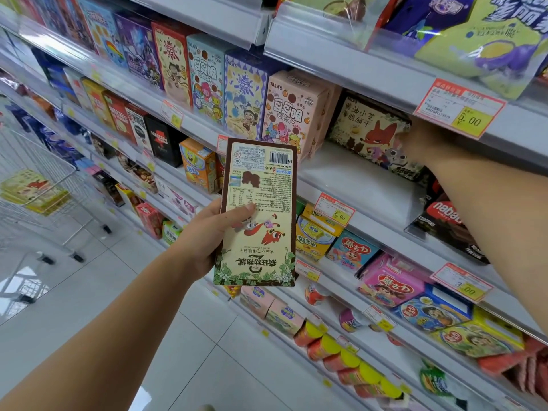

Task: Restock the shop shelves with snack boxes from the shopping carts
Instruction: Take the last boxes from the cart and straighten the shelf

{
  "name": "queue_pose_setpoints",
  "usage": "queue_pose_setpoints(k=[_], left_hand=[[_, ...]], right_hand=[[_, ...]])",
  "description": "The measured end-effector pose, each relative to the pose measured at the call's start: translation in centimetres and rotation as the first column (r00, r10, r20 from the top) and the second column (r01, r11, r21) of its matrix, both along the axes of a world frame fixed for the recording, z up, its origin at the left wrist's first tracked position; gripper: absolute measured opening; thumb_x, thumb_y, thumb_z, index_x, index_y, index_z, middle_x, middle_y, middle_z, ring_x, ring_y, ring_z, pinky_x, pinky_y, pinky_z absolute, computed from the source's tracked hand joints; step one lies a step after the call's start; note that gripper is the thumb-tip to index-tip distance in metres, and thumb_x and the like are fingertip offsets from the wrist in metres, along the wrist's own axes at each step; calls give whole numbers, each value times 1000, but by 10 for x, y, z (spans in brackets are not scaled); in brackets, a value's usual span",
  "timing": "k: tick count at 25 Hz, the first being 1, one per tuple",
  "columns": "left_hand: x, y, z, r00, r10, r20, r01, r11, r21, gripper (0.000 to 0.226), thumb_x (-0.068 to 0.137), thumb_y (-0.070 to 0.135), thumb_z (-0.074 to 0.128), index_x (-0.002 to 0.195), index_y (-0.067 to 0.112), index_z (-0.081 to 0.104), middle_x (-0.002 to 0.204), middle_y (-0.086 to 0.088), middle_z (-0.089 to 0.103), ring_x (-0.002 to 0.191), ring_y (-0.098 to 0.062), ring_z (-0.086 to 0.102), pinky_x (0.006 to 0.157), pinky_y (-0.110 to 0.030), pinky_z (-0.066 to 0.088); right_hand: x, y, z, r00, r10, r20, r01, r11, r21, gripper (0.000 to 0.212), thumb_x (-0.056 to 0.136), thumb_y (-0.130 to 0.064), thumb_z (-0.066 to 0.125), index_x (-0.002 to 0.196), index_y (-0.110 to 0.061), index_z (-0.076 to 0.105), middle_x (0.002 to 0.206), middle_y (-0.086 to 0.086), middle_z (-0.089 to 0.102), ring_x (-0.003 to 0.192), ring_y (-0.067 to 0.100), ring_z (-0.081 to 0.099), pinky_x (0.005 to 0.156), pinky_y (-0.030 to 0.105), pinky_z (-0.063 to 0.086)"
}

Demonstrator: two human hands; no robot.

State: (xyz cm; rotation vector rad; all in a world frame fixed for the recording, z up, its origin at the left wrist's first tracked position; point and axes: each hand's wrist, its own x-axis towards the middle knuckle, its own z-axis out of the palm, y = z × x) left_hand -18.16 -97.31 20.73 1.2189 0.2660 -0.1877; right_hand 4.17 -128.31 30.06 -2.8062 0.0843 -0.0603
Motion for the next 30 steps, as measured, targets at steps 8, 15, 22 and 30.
queue_pose_setpoints(k=[8,15,22,30], left_hand=[[-12,-11,-12,999,-40,-17,39,998,-39,48,87,25,72,128,6,56,121,-29,63,112,-48,60,99,-62,46],[-7,-27,12,999,-48,-20,47,999,-26,33,87,24,72,119,19,66,117,-9,72,110,-32,65,95,-50,52],[-12,-48,27,992,-102,-77,94,990,-102,50,92,58,53,126,23,62,125,-7,68,114,-27,66,96,-49,51],[-35,-1,2,927,-234,-292,111,917,-383,51,84,27,64,122,-6,61,121,-27,65,98,-35,70,83,-46,59]], right_hand=[[-14,12,14,997,78,-23,-80,990,-117,23,103,-3,34,94,4,54,76,15,43,73,26,39,52,16,21],[-124,59,12,949,137,284,-203,955,217,28,99,-37,47,114,-14,54,89,4,62,84,25,62,78,40,51],[-194,82,-6,906,353,-233,-48,633,773,28,91,-23,66,118,-20,58,103,-2,72,80,10,71,59,21,55],[-223,83,-34,750,659,61,-597,634,492,42,88,-1,60,107,-38,68,145,-13,42,135,-1,35,104,9,32]])
